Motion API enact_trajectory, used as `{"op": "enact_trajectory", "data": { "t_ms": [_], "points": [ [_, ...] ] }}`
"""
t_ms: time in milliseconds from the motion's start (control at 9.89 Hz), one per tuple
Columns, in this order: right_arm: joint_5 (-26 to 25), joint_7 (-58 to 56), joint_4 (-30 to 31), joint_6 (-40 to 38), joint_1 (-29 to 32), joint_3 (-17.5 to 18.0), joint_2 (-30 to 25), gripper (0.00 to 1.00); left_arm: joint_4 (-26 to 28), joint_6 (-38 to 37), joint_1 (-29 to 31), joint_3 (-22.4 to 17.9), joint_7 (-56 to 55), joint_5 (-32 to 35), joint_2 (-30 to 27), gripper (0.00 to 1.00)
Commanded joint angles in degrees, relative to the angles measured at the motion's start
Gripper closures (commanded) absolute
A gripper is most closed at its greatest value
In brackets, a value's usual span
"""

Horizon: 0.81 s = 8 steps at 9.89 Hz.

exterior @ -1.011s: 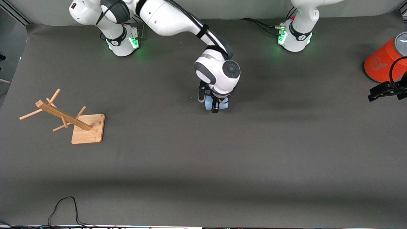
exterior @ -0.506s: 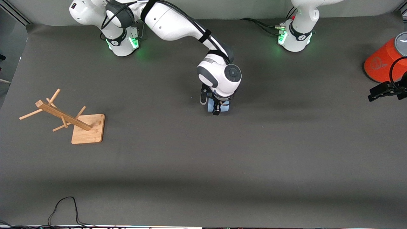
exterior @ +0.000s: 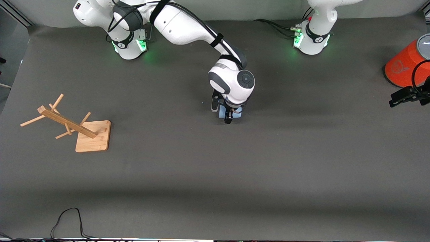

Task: Rotate and upright cup with both arms
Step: 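Lower the blue cup onto the table on its side with the right gripper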

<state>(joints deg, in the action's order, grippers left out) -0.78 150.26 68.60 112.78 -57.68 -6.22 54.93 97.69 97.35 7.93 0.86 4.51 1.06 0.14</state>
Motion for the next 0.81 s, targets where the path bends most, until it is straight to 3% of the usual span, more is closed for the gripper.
{"op": "enact_trajectory", "data": {
  "t_ms": [0,303,708],
  "points": [
    [-2.0,0.4,-0.8,-3.6,-0.6,-0.5,-3.1,0.00,-0.2,0.4,-0.1,0.0,0.1,0.2,-0.1,0.00],
    [-1.3,-3.1,-0.9,-11.3,0.2,-0.4,-8.7,0.00,-0.4,1.2,-0.7,0.5,-3.1,-0.1,0.6,0.00],
    [-0.3,-19.7,-0.7,-24.2,4.5,-0.5,-19.3,0.00,-7.3,0.6,-10.8,0.6,-19.1,1.0,7.0,0.00]
  ]
}}
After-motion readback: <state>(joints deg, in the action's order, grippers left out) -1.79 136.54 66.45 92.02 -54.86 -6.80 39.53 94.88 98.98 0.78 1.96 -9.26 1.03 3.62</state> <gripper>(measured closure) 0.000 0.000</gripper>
